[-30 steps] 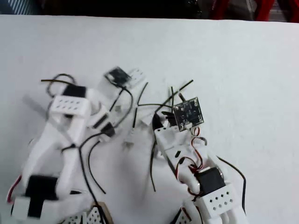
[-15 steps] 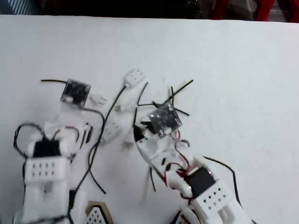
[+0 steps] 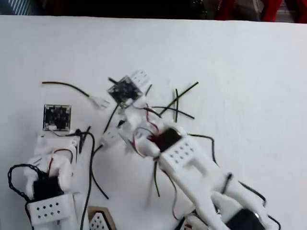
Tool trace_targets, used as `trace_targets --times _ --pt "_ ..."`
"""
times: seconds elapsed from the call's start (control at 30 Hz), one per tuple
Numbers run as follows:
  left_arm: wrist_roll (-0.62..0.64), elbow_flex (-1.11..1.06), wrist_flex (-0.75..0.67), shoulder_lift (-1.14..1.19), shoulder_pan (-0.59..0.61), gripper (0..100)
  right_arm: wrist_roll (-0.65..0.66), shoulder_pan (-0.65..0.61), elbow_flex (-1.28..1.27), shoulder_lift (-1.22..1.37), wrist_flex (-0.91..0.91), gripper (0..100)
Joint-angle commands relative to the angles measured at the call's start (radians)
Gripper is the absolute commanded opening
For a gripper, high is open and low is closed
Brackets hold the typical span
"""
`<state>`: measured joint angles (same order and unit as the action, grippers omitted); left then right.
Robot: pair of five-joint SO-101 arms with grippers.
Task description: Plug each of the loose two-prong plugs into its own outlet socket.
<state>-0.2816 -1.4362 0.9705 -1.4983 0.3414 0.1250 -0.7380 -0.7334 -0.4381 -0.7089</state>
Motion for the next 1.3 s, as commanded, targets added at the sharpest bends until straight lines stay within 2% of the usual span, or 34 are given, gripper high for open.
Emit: trace_targets --times 0.0,0.13,0.5,1.27 --pt "0.012 0.006 0.008 -0.031 0.013 19 0.002 -0.035 0.100 0.111 0.021 1.7" --pt "0.012 0.005 0.008 -0.031 0.013 19 -0.054 -0.054 0.166 0.205 0.021 1.7" --pt "0.011 0.003 0.008 -0.031 0.013 19 -0.055 -0.053 0.209 0.381 0.142 1.7" --pt "0.008 -0.015 0.002 -0.033 0.013 19 -0.054 -0.013 0.127 0.392 0.220 1.7"
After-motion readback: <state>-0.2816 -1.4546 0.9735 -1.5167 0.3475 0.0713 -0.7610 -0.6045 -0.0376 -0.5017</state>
